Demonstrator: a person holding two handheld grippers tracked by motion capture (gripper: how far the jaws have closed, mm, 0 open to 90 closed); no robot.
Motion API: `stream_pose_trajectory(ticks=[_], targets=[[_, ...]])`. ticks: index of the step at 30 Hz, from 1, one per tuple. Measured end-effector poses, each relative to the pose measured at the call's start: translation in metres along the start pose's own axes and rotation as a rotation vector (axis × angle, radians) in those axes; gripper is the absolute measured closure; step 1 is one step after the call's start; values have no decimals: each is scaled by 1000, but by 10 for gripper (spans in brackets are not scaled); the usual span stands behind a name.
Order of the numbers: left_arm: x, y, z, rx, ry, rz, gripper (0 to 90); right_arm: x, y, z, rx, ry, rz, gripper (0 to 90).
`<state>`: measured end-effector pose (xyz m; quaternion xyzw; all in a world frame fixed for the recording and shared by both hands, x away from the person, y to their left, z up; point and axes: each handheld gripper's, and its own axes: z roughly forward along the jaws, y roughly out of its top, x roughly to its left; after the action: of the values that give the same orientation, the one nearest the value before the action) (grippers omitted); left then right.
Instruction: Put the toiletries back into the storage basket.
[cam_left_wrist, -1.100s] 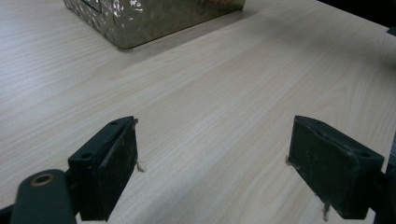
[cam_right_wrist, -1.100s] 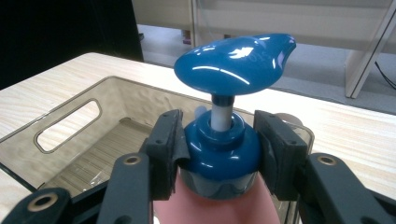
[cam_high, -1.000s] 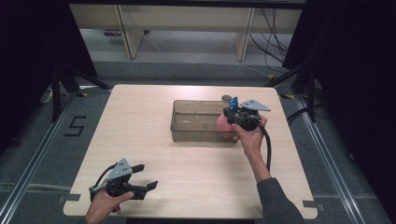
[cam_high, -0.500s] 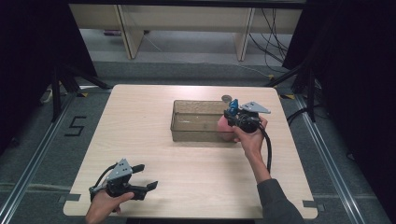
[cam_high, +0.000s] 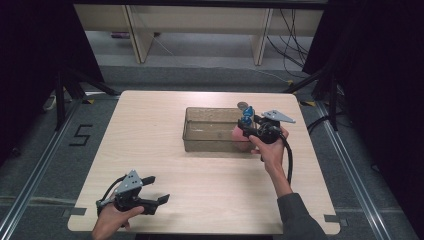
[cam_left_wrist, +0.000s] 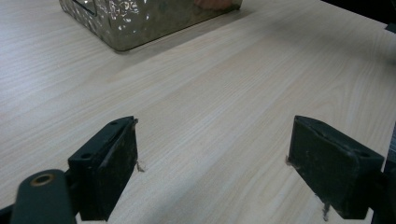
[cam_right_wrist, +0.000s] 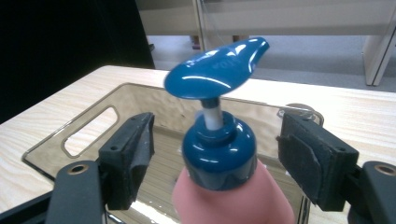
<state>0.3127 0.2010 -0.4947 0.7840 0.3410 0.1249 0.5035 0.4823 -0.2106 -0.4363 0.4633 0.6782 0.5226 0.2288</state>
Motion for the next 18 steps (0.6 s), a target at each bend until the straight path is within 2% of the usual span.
stream_pose_trajectory(ticks=[4, 6, 8, 9, 10, 11, 12, 15, 16, 18], targets=[[1, 1, -1, 3, 1, 6, 152, 4, 1, -4, -8, 12, 16, 258], [1, 0, -1, 4, 2, 8, 152, 3, 2, -5, -12, 11, -10, 250], [1, 0, -1, 2, -2, 4, 152, 4, 2, -8, -1, 9, -14, 249], [1, 1, -1, 3, 2, 4, 152, 6, 2, -10, -8, 10, 7, 249], [1, 0, -1, 1, -3, 6, 152, 4, 2, -11, -8, 5, -21, 247], [1, 0, -1, 1, -3, 6, 152, 4, 2, -11, -8, 5, -21, 247], [1, 0, -1, 5, 2, 7, 152, 6, 3, -15, -6, -1, -4, 246], [1, 1, -1, 4, 3, 6, 152, 5, 4, -19, -10, 7, -5, 245], [1, 1, -1, 5, 3, 6, 152, 7, 4, -22, -13, 10, 11, 242], [1, 0, -1, 6, 2, 10, 152, 5, 5, -25, -22, 12, -14, 238]])
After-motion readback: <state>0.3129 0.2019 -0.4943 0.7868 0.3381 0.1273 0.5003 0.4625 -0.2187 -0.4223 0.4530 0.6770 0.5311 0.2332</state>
